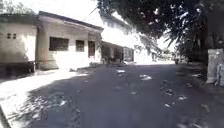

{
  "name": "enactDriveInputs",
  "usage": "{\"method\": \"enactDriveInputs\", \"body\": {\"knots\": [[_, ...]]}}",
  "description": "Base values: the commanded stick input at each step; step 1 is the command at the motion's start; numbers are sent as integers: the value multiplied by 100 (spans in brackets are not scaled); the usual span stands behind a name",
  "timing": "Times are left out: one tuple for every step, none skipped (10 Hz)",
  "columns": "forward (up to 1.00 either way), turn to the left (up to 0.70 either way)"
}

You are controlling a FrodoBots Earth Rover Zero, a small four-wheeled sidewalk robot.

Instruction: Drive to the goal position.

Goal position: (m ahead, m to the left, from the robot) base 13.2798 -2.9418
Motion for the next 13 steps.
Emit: {"method": "enactDriveInputs", "body": {"knots": [[100, 12], [100, 12], [100, -20], [100, -28], [100, -28], [100, -28], [100, -28], [100, -28], [100, -28], [100, -28], [100, -28], [100, -28], [100, -28]]}}
